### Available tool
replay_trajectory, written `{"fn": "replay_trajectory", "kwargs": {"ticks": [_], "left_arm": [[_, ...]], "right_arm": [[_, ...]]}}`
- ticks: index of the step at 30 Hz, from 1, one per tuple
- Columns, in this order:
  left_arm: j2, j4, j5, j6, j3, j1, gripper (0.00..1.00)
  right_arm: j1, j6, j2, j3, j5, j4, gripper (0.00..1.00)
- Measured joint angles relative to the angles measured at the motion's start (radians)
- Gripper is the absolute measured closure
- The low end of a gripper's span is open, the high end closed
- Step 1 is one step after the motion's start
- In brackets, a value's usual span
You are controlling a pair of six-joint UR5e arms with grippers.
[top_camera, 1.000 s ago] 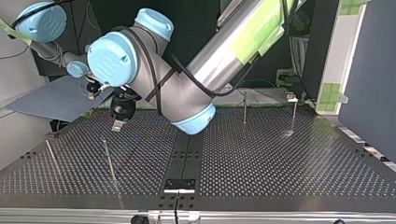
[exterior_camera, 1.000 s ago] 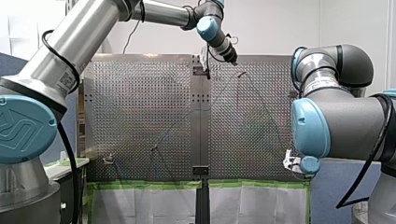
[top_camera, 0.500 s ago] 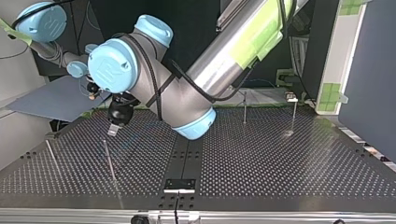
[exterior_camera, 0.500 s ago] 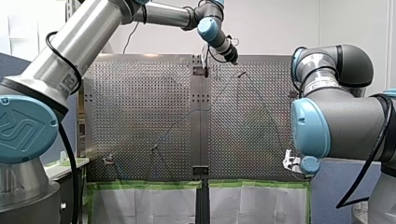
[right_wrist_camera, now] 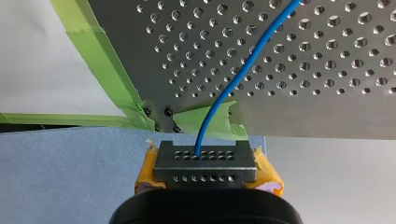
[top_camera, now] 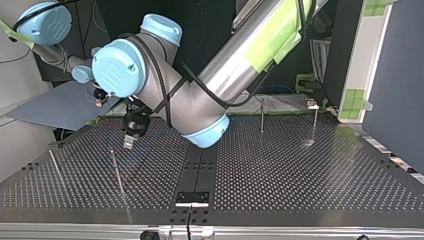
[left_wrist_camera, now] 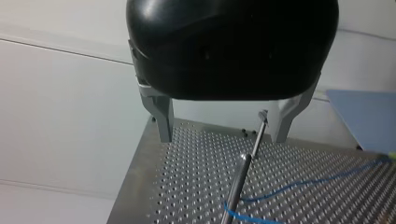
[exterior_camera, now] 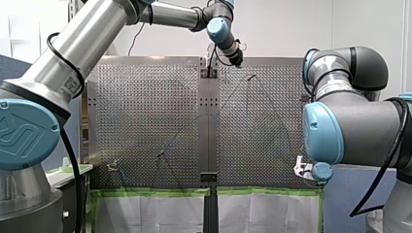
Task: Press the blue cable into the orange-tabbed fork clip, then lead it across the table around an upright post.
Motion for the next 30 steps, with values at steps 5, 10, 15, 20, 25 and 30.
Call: {"fn": "replay_trajectory", "kwargs": {"ticks": [5,10,15,20,25,30], "left_arm": [[0.0,0.001,-0.052,0.041,0.0,-0.005,0.0],[0.0,0.001,-0.1,0.028,0.0,-0.007,0.0],[0.0,0.001,-0.143,0.017,0.0,-0.008,0.0],[0.0,0.001,-0.19,0.014,0.0,-0.009,0.0],[0.0,0.001,-0.236,0.013,0.0,-0.01,0.0],[0.0,0.001,-0.249,0.013,-0.001,-0.01,0.0]], "right_arm": [[0.0,0.0,0.0,0.0,0.0,0.0,1.0],[0.0,0.0,0.0,0.0,0.0,0.0,1.0],[0.001,0.0,0.0,0.0,0.0,0.0,1.0],[0.001,0.0,0.0,0.0,0.0,0.0,1.0],[0.001,0.0,0.0,0.0,0.0,0.002,1.0],[0.002,0.0,0.0,0.0,0.0,0.002,1.0]]}}
